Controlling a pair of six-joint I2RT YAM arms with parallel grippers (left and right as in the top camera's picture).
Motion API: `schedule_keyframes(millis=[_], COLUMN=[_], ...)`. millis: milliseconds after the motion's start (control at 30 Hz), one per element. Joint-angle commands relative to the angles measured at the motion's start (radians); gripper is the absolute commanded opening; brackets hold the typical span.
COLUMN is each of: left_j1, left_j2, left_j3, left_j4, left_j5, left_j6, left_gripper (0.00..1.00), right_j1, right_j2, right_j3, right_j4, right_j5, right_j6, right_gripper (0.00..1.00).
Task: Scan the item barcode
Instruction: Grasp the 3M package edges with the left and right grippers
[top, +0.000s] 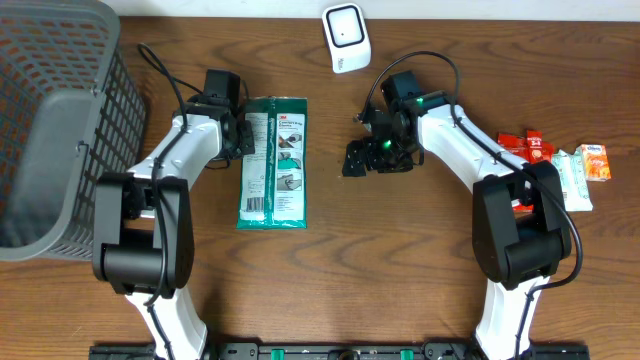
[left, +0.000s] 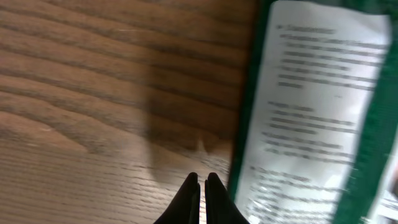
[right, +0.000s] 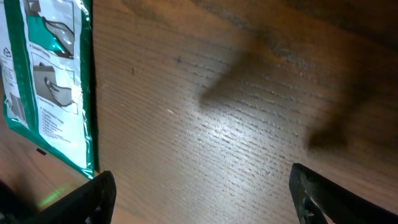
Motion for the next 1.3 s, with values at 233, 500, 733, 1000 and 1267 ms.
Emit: schedule_keyframes(millis=[233, 500, 733, 1000, 1267], left_j1=[0.003, -0.003, -0.013, -0.068, -0.135], left_j2=[0.106, 0.106, 0.106, 0.106, 0.106], left_j3=[-0.009, -0.009, -0.01, -0.011, -0.011], left_j4=[-0.012, -0.123, -0.209, -0.223, -0.196], left_j5=[0.168, 0.342, 0.356, 0.356, 0.355], left_j6=[0.009, 0.009, 0.009, 0.009, 0.009], left_gripper=[0.07, 0.07, 0.07, 0.08, 0.07], right_j1=[-0.001, -0.012, -0.022, -0.018, -0.005], right_j2=[-0.003, -0.002, -0.002, -0.002, -0.002], right_j3=[-0.014, -0.018, -0.121, -0.247, -0.261], right_j4=[0.017, 0.023, 0.089, 0.307, 0.349], right_j5=[0.001, -0.094, -0.195, -0.317, -0.317], right_j6=[0.05, 0.068, 0.14, 0.181, 0.181], right_gripper=[0.79, 0.77, 0.75, 0.7, 0.66])
